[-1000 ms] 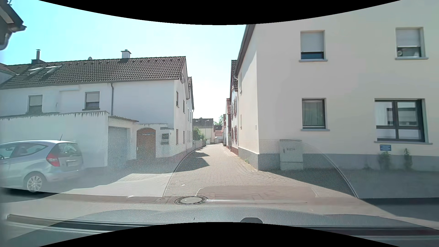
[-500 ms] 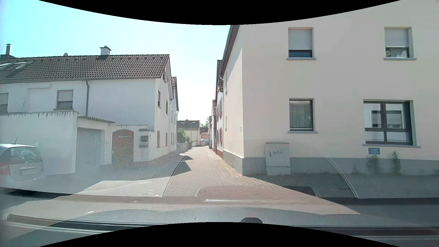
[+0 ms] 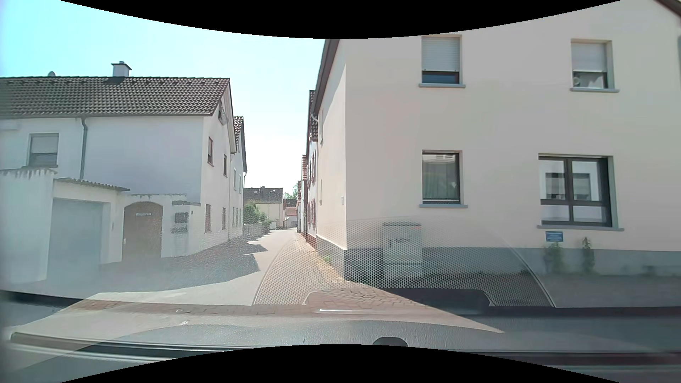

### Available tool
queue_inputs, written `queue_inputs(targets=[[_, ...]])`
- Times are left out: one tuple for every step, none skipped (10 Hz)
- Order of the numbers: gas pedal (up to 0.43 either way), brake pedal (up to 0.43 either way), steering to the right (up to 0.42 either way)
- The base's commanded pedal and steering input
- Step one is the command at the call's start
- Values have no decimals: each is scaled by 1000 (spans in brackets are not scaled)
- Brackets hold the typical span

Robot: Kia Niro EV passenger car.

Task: Follow the waypoints while adhering to traffic rules and regulations

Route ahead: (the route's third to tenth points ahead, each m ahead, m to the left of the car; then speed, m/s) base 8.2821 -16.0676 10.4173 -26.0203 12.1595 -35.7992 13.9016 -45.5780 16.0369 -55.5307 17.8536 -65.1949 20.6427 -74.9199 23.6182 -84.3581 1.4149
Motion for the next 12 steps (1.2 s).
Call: queue_inputs(targets=[[0,0,580],[28,0,611],[47,0,647],[59,0,677],[67,0,702],[79,0,731],[79,0,752],[79,0,770],[79,0,786],[87,0,798],[87,0,811],[87,0,828]])
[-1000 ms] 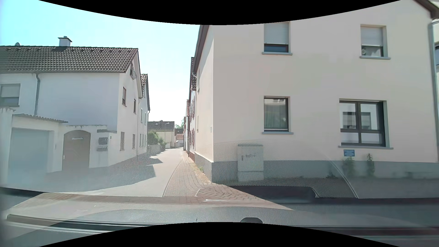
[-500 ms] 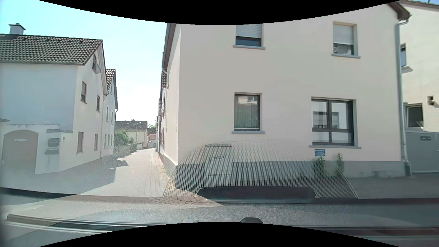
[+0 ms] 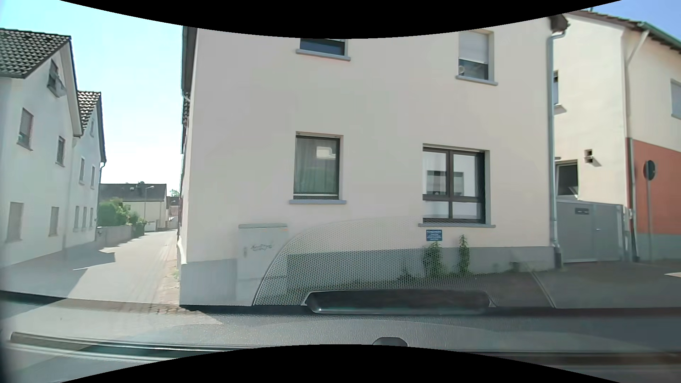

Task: Follow the waypoints while adhering to traffic rules and regulations

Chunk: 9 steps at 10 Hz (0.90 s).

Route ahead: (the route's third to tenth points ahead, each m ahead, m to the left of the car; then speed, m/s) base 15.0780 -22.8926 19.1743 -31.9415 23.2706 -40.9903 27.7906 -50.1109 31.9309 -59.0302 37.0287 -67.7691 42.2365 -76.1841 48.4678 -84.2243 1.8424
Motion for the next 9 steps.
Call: queue_inputs(targets=[[98,0,842],[98,0,855],[98,0,864],[98,0,872],[98,0,874],[98,0,874],[98,0,874],[98,0,872],[110,0,864]])
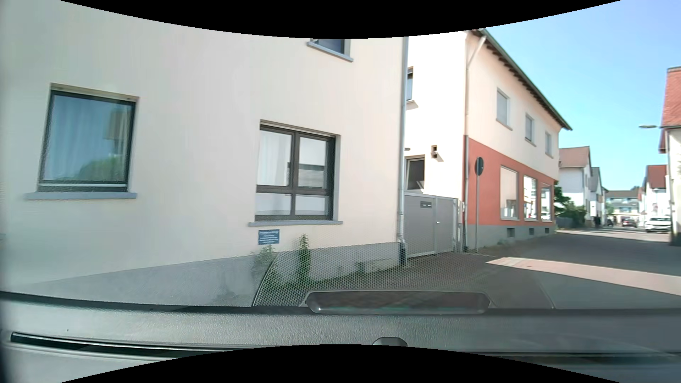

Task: Follow the waypoints while adhering to traffic rules and regulations

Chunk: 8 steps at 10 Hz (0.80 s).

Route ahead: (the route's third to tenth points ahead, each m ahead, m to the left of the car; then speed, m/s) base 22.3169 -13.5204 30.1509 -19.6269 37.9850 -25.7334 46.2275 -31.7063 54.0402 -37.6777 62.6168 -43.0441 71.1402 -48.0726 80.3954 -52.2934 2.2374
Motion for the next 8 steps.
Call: queue_inputs(targets=[[110,0,851],[110,0,831],[110,0,802],[110,0,778],[110,0,748],[110,0,704],[110,0,653],[110,0,616]])
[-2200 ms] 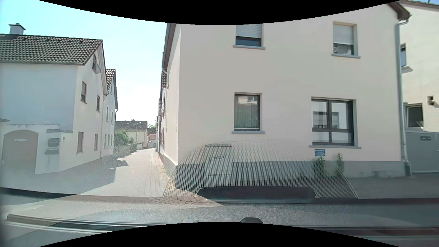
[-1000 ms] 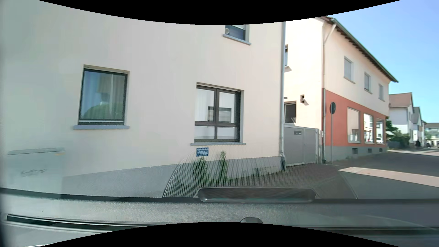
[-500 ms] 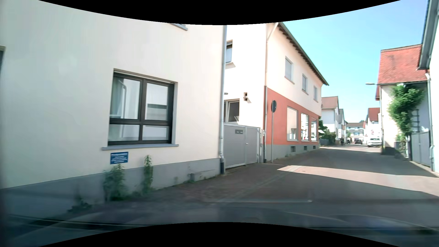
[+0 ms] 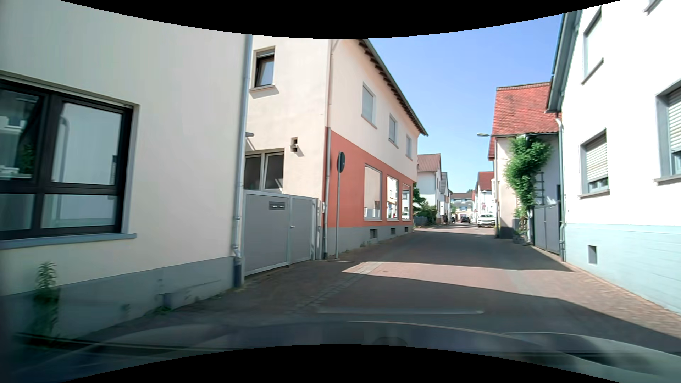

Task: Follow the waypoints while adhering to traffic rules and regulations

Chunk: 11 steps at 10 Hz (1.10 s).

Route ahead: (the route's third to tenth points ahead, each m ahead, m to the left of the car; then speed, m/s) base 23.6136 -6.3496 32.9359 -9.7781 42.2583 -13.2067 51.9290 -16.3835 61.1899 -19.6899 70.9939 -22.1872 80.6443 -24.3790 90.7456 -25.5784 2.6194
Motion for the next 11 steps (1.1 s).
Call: queue_inputs(targets=[[110,0,561],[110,0,505],[110,0,457],[118,0,399],[118,0,349],[118,0,307],[118,0,254],[118,0,210],[118,0,177],[118,0,146],[118,0,116]])
